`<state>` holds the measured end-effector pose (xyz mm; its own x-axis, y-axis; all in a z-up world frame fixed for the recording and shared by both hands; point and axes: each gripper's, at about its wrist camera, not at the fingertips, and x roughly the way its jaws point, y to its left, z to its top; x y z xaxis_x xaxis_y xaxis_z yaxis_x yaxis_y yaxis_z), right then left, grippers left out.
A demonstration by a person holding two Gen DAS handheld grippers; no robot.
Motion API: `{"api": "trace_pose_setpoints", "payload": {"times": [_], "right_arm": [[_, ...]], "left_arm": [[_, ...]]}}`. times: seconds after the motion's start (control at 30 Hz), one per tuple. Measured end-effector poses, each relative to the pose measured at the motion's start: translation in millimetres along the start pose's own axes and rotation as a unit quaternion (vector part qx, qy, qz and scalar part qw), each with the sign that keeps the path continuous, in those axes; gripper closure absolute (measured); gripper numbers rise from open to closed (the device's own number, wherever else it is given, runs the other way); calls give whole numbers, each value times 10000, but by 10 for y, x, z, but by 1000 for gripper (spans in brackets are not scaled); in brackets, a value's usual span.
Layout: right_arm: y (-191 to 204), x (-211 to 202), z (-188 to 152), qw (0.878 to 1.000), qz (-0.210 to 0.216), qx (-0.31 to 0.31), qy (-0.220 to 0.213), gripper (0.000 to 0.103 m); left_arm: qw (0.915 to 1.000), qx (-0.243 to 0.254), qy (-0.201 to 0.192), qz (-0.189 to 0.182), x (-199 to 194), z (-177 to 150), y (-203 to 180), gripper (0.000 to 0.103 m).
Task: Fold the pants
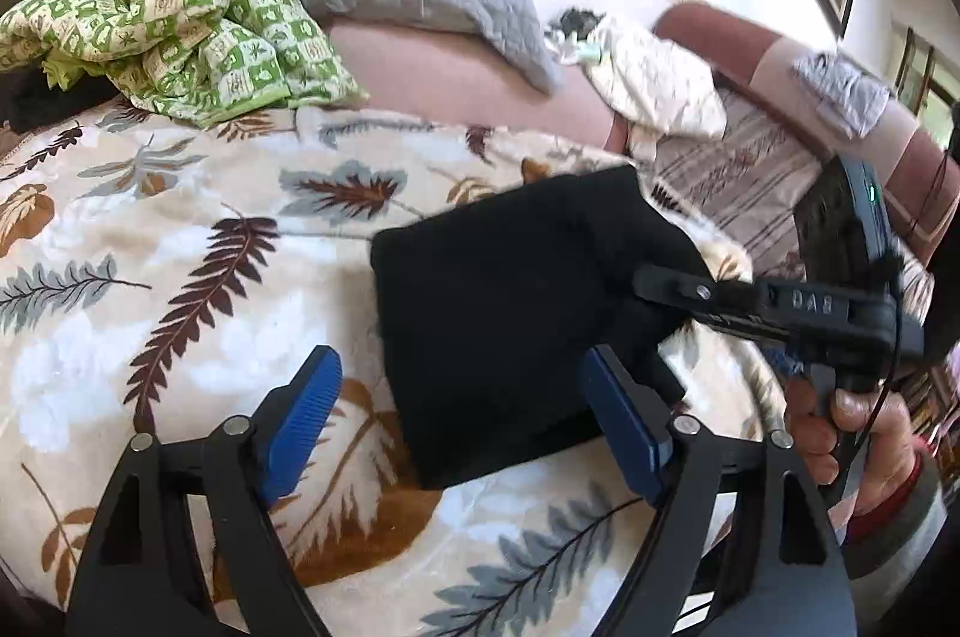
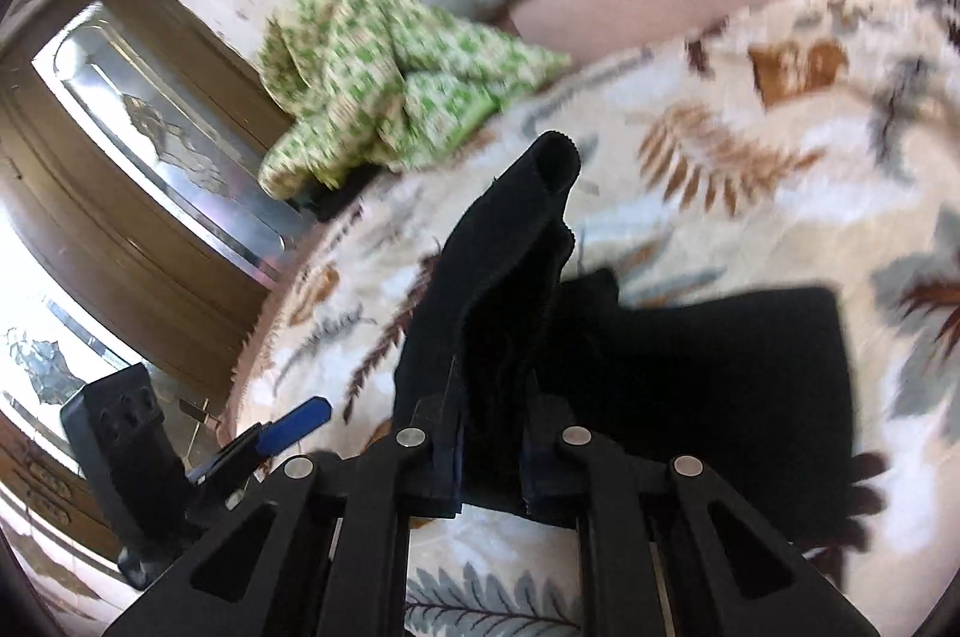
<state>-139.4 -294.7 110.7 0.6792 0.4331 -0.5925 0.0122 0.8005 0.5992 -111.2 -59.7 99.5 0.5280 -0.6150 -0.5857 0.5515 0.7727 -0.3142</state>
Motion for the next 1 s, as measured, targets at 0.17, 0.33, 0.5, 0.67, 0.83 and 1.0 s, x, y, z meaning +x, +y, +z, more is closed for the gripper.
{"api": "trace_pose_setpoints", "payload": {"times": [0.17,0.33,0.5,0.67,0.83,1.0], "right_arm": [[-400,-208,-45,9962,-870,83,-22,91],[-819,-63,-208,9906,-1265,451,266,76],[-627,-423,-102,9821,-1882,-13,-84,62],[-247,-419,-49,9914,-1192,-527,-123,63],[-269,-33,-228,9843,-1532,-742,460,68],[-408,-150,-506,9859,-1439,-722,464,69]], "left_arm": [[9992,-197,338,112,232,-112,43,19],[9974,-249,591,337,318,-166,92,19],[9976,-48,509,472,345,13,67,19],[9973,113,560,465,565,74,-79,19],[9938,347,858,615,819,-137,-221,19],[9920,396,976,694,893,-227,-235,19]]}}
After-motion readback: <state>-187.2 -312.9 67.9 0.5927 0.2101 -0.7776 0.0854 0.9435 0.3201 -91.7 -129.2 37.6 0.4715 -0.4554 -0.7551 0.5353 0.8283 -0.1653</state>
